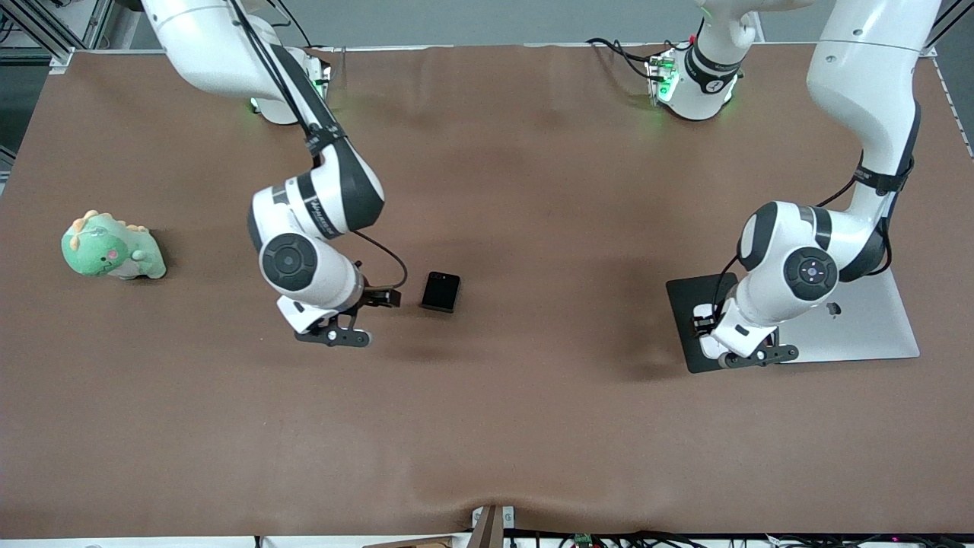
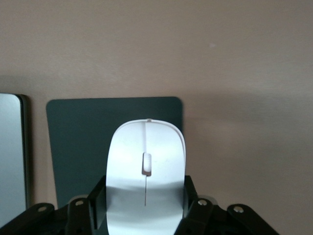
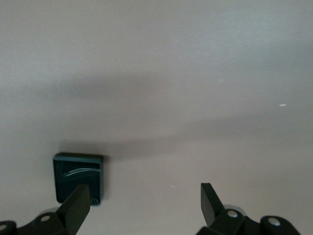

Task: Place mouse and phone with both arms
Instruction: 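Grasp the black phone with the right gripper while the left gripper lowers the mouse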

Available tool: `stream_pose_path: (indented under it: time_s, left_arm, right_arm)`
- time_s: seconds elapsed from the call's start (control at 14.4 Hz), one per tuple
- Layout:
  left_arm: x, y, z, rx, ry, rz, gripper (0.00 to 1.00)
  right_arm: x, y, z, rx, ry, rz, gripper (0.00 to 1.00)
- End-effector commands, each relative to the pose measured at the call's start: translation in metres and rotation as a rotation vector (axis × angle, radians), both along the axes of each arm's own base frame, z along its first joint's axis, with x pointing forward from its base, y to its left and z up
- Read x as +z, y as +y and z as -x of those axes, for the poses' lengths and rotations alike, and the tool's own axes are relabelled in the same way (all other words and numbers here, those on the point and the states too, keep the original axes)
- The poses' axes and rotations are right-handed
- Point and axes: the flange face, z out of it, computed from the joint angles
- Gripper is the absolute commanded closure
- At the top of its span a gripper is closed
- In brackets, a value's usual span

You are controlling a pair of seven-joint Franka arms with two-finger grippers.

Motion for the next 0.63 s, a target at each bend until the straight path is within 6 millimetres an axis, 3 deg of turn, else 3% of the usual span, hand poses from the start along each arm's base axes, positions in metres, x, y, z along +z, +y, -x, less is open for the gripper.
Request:
stream_pose_path:
  time_s: [0.0, 0.14, 0.56]
  left_arm:
    - [-0.02, 0.024, 0.012, -0.049, -0.032, 0.005, 0.6]
    - [-0.031, 0.036, 0.013, -0.046, -0.038, 0.012, 0.6]
    - [-0.048, 0.035, 0.02, -0.068, -0.028, 0.018, 0.6]
  right_arm:
    - [-0.029, 0.021, 0.0, -0.034, -0.02, -0.006, 0.0]
    - [-0.042, 0.03, 0.0, -0.057, -0.034, -0.038, 0.0]
    - [-0.084, 0.062, 0.015, -0.036, -0.04, -0.055, 0.0]
